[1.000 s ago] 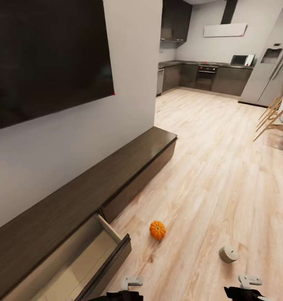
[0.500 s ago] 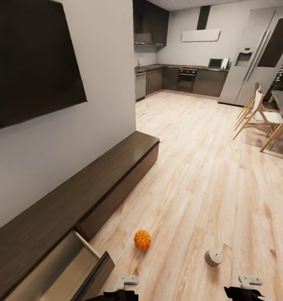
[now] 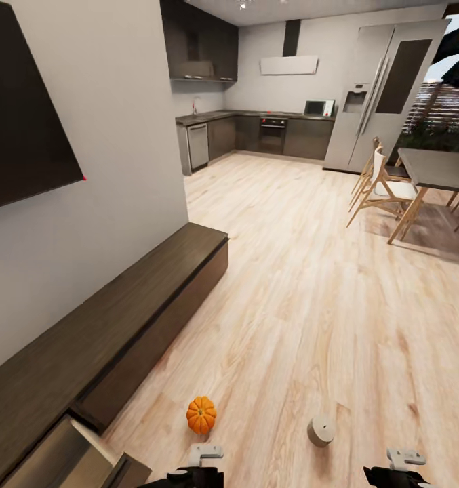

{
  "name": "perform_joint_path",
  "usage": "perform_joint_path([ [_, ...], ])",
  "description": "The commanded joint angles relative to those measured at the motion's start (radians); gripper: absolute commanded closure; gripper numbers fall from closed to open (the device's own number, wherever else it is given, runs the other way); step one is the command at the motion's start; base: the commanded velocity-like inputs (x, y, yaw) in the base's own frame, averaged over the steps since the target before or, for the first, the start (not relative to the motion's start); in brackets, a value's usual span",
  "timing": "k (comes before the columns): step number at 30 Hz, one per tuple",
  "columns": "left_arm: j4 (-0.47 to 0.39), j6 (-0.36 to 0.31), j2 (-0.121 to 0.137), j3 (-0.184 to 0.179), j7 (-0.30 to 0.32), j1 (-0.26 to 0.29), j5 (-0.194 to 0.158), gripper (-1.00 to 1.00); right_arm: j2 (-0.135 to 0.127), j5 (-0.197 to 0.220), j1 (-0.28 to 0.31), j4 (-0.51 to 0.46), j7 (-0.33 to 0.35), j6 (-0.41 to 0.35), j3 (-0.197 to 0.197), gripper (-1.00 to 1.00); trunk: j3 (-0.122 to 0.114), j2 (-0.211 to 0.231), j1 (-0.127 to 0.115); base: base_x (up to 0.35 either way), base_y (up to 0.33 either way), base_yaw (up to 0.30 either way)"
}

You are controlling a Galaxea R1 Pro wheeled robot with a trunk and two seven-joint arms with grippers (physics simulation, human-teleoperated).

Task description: Place each of the two pumpkins and all three candles from the living room inside a cabinet in the living room (use any cabinet), then make sure every cabinet is closed, and position the cauldron so it is next to a table in the living room.

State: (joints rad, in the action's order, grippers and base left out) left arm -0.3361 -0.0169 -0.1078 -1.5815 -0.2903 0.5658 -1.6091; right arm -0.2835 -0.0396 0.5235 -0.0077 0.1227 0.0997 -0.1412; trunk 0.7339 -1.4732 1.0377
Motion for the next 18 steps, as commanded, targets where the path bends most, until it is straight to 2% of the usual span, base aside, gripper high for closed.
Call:
perform_joint_path([
  [1, 0.000, 0.000, 0.000, 0.000, 0.000, 0.000, 0.000, -1.00, 0.000, 0.000, 0.000, 0.000, 0.000, 0.000, 0.000, -1.00, -0.001, 0.000, 0.000, 0.253, -0.194, -0.209],
  [9, 0.000, 0.000, 0.000, 0.000, 0.000, 0.000, 0.000, -1.00, 0.003, 0.000, 0.000, 0.000, 0.000, 0.000, 0.000, -1.00, -0.012, 0.000, 0.000, 0.254, -0.186, -0.209],
  [18, 0.000, 0.000, 0.000, 0.000, 0.000, -0.001, 0.000, -1.00, 0.006, 0.000, 0.000, 0.000, 0.001, 0.001, 0.000, -1.00, -0.023, 0.000, 0.000, 0.025, -0.019, -0.209],
])
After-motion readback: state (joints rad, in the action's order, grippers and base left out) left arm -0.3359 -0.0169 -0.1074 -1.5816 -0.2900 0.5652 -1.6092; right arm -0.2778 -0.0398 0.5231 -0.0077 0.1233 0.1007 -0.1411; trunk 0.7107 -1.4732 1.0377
